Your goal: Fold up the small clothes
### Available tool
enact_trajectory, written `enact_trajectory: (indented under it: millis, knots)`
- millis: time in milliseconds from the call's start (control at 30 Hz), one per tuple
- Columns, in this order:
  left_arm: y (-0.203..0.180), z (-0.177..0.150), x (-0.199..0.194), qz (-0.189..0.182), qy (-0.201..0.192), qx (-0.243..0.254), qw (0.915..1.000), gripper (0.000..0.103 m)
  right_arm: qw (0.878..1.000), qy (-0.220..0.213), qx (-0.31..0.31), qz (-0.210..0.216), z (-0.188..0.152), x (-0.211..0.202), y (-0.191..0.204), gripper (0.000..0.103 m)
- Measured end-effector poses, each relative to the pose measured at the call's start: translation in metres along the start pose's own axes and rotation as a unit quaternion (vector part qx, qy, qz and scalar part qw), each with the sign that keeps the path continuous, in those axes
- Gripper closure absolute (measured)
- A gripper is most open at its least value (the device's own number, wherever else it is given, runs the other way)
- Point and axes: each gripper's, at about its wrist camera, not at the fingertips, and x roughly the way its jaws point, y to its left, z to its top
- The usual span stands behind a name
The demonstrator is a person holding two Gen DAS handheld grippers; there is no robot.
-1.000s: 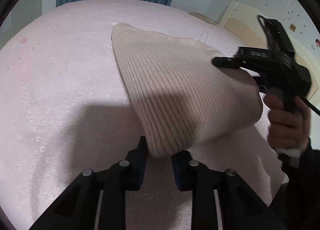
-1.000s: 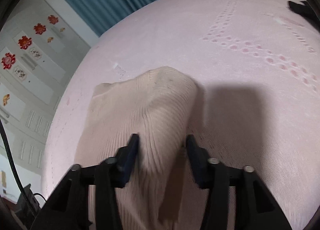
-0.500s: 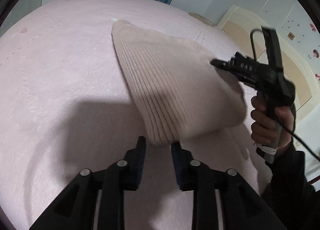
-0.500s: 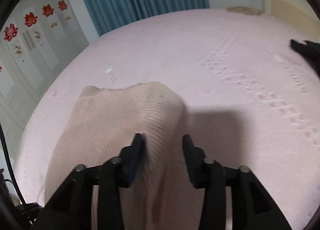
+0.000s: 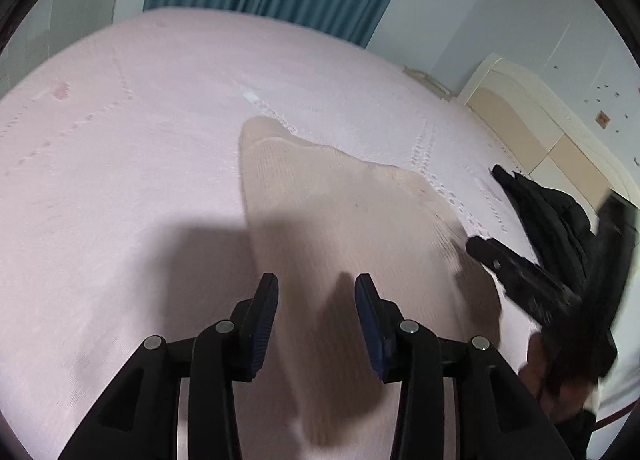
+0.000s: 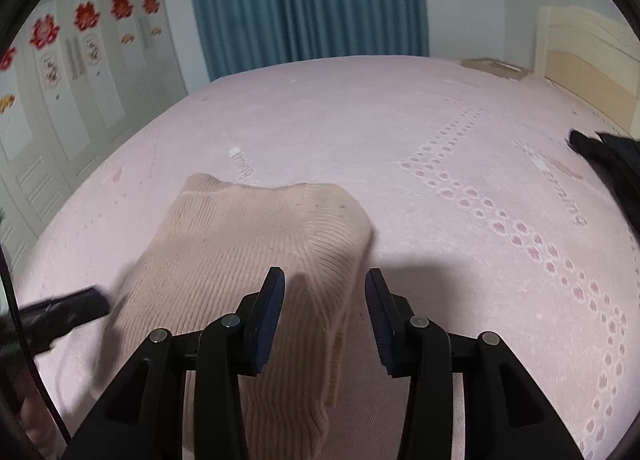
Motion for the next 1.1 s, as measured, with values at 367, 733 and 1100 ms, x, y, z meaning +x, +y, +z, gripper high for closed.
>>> enact_trajectory:
  millis: [367, 733, 1100]
  knots:
    - [0.003, -0.008, 0.039, 0.047, -0.009, 0.032, 0.9983, 0.048, 0.997, 0.058, -0.040, -0.008, -0.008, 0.046, 0.001, 0.063]
    - [0.002, -0.006, 0.048, 0.054, -0.008, 0.042, 0.9976, 0.046, 0.996, 0.080, -0.023, -0.009, -0.009, 0.055, -0.004, 0.063]
    - [0.004, -0.010, 0.045, 0.053, -0.006, 0.028, 0.9982, 0.045, 0.998, 0.067, -0.012, -0.010, -0.007, 0.050, -0.010, 0.049]
